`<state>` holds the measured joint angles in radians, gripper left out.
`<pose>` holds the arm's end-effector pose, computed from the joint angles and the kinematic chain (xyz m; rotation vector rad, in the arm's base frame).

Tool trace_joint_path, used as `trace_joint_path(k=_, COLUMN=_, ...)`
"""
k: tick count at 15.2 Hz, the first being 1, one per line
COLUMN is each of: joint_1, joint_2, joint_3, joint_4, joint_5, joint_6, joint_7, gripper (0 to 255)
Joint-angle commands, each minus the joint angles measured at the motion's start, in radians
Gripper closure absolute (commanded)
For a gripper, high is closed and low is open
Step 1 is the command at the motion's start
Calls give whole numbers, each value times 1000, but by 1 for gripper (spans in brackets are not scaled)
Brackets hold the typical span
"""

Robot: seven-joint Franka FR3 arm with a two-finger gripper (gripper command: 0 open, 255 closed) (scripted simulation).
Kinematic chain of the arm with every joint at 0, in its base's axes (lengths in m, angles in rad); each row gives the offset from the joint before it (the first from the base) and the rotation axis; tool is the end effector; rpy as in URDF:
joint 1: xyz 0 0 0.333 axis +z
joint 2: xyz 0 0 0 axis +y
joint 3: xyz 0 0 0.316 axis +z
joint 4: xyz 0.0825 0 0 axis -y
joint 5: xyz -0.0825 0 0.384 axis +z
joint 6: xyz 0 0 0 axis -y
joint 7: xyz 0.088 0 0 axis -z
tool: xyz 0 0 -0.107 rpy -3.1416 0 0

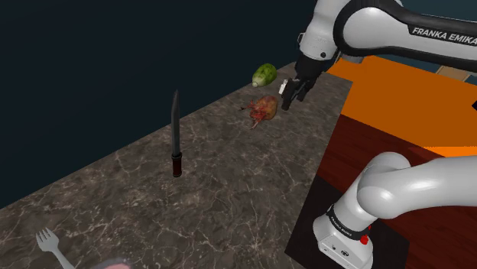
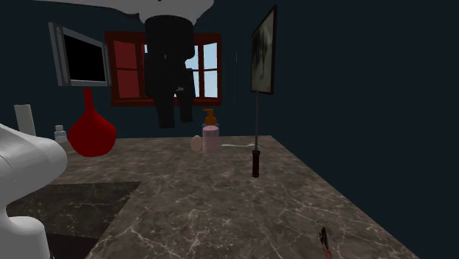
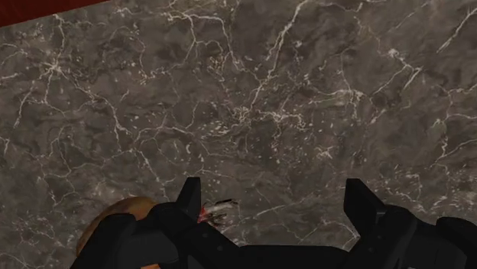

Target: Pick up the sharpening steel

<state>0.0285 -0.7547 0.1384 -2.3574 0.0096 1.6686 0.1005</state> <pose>0.3202 0.0669 0.5862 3.0619 0.0480 0.1080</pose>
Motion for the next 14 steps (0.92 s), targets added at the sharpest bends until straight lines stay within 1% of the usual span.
trace_joint_path(k=1, joint_1=8, joint_2=17, joint_3=47, joint_4=-7, joint_5=17, joint_6=44, joint_7=57, gripper=0)
trace_joint_path(k=5, joint_1=21, joint_2=61, joint_3=150, joint_4=-10, joint_5=44, joint_6=129, joint_7=175, gripper=0)
trace_joint_path(k=8, joint_1=23, joint_2=111, joint_3=230, joint_4=4, joint_5=50, joint_6=193, joint_7=267, gripper=0)
trace_joint_path(k=11, joint_1=15, joint_2=174, joint_3=315, joint_4=31, joint_5=42, joint_6=253, joint_7=362, gripper=0)
trace_joint_path(k=14, joint_1=-3, joint_2=250, joint_3=403, joint_4=72, joint_5=15, joint_6=308, joint_7=465, gripper=0)
